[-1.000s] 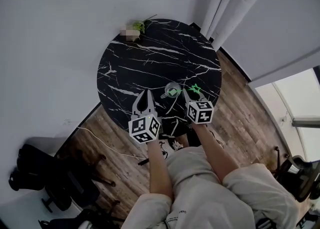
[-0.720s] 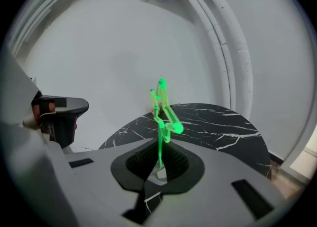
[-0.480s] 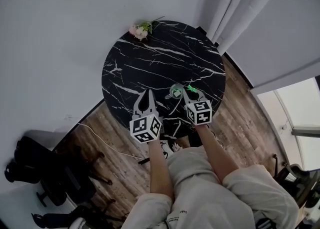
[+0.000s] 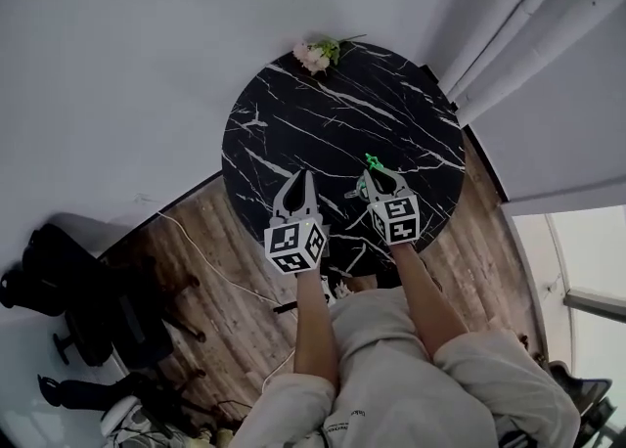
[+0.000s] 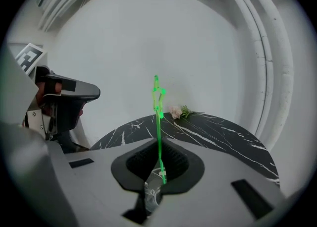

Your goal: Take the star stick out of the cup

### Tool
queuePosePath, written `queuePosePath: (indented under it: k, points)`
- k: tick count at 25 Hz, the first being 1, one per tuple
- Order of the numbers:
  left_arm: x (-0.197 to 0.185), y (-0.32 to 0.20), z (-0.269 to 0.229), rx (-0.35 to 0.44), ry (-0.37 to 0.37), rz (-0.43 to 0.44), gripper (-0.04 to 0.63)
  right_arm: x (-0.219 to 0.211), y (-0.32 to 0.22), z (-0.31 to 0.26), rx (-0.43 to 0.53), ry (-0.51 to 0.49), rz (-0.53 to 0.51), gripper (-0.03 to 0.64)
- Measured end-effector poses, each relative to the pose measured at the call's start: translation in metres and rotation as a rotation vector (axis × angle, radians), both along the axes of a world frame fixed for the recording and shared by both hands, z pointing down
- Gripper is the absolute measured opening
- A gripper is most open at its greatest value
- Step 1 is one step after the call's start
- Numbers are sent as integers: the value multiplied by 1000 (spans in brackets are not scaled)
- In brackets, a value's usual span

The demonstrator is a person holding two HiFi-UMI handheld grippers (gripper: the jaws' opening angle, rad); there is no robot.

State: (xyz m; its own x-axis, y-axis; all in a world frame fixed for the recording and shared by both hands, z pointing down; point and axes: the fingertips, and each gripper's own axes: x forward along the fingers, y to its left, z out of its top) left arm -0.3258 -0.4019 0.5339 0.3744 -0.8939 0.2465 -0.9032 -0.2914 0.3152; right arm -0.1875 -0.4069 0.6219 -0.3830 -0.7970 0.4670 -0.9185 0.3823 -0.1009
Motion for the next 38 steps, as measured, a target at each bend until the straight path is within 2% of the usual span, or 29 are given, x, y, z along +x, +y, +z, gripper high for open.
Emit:
queuePosePath:
  k: [4, 8, 19, 28, 38]
  points:
    - [-3, -7, -5, 8, -7, -5, 23, -15, -7, -2, 2, 10, -45, 44]
    - [-3, -5, -8, 10, -9, 4, 23, -14, -3, -7, 13, 31, -46, 43]
    - [10, 22, -25, 48, -22, 82, 23, 5, 27, -36, 80, 51, 32, 43]
    - [18, 57, -43, 86, -27, 139, 23, 14, 59, -65, 142, 27, 90, 43]
    - [18, 108, -56, 108, -66, 183, 23, 29, 103, -104, 233, -5, 164, 43]
